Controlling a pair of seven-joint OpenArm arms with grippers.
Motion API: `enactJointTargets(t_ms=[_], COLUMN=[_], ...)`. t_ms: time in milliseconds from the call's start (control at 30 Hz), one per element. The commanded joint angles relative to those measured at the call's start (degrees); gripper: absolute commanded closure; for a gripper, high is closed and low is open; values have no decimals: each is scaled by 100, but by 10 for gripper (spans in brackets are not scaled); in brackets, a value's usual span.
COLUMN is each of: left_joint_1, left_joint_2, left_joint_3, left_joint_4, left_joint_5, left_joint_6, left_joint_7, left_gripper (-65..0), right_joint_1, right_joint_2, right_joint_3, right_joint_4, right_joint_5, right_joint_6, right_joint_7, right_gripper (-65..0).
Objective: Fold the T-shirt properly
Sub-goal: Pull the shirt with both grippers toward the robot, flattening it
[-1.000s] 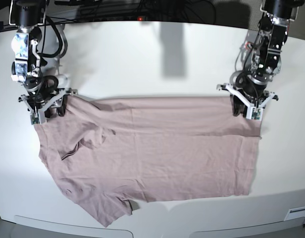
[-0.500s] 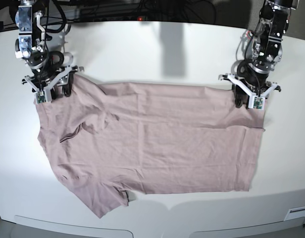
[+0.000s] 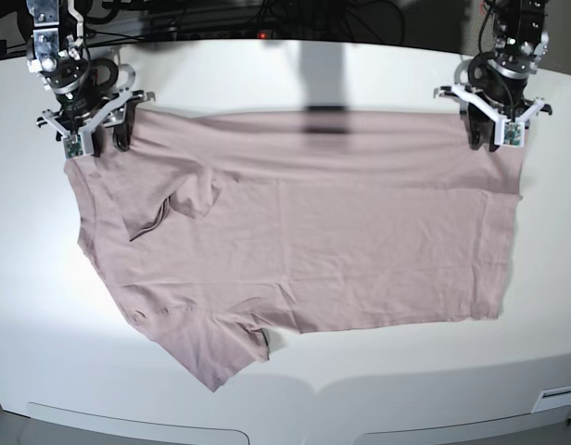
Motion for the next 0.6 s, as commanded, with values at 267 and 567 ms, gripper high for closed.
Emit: enactJointTargets(t_ms=[267,567], left_joint_1=[468,879], left_joint_2=[0,142], left_joint_3=[2,2], left_joint_4=[-57,-57], left_joint_5=[153,282], left_joint_6=[44,57], left_joint_7=[975,962], left_gripper=[-174,-174], right_joint_1=[-977,-1419], right_joint_2=[-275,-730], right_joint_3=[-26,-26], right_joint_4=[439,1008], right_joint_5=[-367,-780], right_joint_6=[35,9], right_joint_7=[-894,-999], right_gripper=[-297,-297])
